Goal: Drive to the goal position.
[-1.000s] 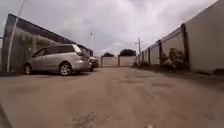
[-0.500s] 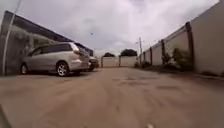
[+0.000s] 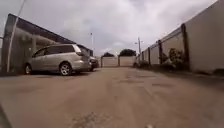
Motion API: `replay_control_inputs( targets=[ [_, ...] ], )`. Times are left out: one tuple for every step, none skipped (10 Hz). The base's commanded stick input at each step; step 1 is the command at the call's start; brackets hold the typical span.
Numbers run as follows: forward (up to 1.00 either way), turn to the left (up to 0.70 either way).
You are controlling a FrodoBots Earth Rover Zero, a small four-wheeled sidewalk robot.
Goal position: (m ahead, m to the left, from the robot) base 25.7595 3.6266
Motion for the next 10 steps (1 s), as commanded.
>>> replay_control_inputs(
  targets=[
    [0.85, 0.00],
    [0.85, -0.06],
    [0.85, -0.30],
    [0.85, -0.34],
    [0.85, -0.34],
    [0.85, -0.31],
    [0.85, -0.11],
    [0.85, -0.03],
    [0.85, 0.00],
    [0.85, 0.00]
  ],
)
